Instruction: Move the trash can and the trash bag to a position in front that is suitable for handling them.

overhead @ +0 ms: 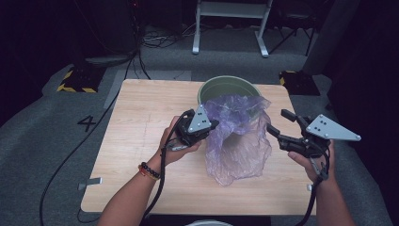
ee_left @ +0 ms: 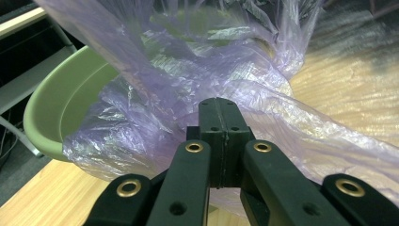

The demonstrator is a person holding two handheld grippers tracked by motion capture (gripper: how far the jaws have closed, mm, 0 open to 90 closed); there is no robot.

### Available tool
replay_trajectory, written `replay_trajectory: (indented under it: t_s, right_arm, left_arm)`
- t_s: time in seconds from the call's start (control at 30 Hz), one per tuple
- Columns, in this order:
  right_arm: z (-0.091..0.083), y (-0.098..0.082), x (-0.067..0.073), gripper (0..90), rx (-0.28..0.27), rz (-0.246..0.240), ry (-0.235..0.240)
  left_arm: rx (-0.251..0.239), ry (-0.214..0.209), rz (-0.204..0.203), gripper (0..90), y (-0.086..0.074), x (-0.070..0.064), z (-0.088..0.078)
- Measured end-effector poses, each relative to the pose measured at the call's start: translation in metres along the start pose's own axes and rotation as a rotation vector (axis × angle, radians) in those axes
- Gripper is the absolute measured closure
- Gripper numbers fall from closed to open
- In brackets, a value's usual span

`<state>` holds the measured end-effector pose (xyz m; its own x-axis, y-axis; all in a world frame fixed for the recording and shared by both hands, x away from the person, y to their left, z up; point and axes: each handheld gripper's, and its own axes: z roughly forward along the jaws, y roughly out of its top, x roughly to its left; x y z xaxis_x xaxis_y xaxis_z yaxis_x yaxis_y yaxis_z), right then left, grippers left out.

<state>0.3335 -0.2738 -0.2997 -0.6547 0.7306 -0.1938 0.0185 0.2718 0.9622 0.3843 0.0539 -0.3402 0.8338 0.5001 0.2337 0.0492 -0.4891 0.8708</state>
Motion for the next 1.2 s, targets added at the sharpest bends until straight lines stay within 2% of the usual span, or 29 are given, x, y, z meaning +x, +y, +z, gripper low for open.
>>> replay_trajectory:
  t_s: [0.2, 0.3, 0.37, 0.43, 0.47, 0.57, 0.6, 0.7, 0.73, 0.8, 0.87, 0.93, 1.03, 1.13, 1.2]
  right_arm:
    - [-0.014, 0.012, 0.030, 31.9, -0.015, -0.044, 0.031]
    - [-0.012, 0.011, 0.045, 28.7, 0.008, -0.067, 0.022]
    - [-0.009, 0.008, 0.051, 26.5, 0.019, -0.075, 0.000]
    - [-0.003, 0.005, 0.053, 24.8, 0.041, -0.091, -0.060]
    - [0.000, 0.003, 0.051, 24.8, 0.051, -0.097, -0.091]
    - [0.013, -0.004, 0.040, 29.2, 0.091, -0.078, -0.136]
    - [0.017, -0.007, 0.036, 35.5, 0.102, -0.076, -0.152]
    - [0.025, -0.014, 0.018, 60.8, 0.106, -0.042, -0.122]
    - [0.028, -0.017, 0.013, 67.8, 0.106, -0.047, -0.131]
    - [0.034, -0.022, 0.005, 78.0, 0.110, -0.046, -0.155]
    - [0.040, -0.028, -0.006, 85.4, 0.116, -0.004, -0.149]
    - [0.048, -0.034, -0.017, 88.3, 0.135, 0.034, -0.154]
    - [0.055, -0.040, -0.026, 88.4, 0.154, 0.033, -0.199]
    - [0.060, -0.044, -0.038, 88.3, 0.153, 0.075, -0.219]
    - [0.062, -0.044, -0.043, 88.3, 0.142, 0.098, -0.216]
  left_arm:
    - [0.003, 0.001, -0.004, 90.0, 0.000, 0.002, 0.003]
    - [0.003, 0.001, -0.008, 90.0, 0.001, 0.002, 0.005]
    - [-0.002, 0.000, -0.012, 90.0, 0.001, 0.002, 0.005]
    - [-0.003, 0.002, -0.012, 90.0, 0.001, 0.002, 0.005]
    - [-0.001, 0.004, -0.014, 90.0, 0.001, 0.003, 0.005]
    - [-0.004, 0.005, -0.018, 90.0, 0.000, 0.005, 0.003]
    - [-0.008, 0.007, -0.021, 90.0, 0.000, 0.006, 0.003]
    - [-0.009, 0.014, -0.031, 90.0, -0.002, 0.011, 0.002]
    - [-0.010, 0.017, -0.035, 90.0, -0.003, 0.012, 0.002]
    - [0.001, 0.034, -0.040, 90.0, -0.006, 0.016, 0.003]
    - [0.007, 0.037, -0.054, 90.0, -0.010, 0.020, 0.004]
    - [0.017, 0.051, -0.059, 90.0, -0.014, 0.023, 0.006]
    - [0.016, 0.065, -0.070, 90.0, -0.018, 0.027, 0.004]
    - [0.024, 0.104, -0.063, 90.0, -0.020, 0.032, 0.001]
    - [0.023, 0.112, -0.067, 90.0, -0.022, 0.035, 0.000]
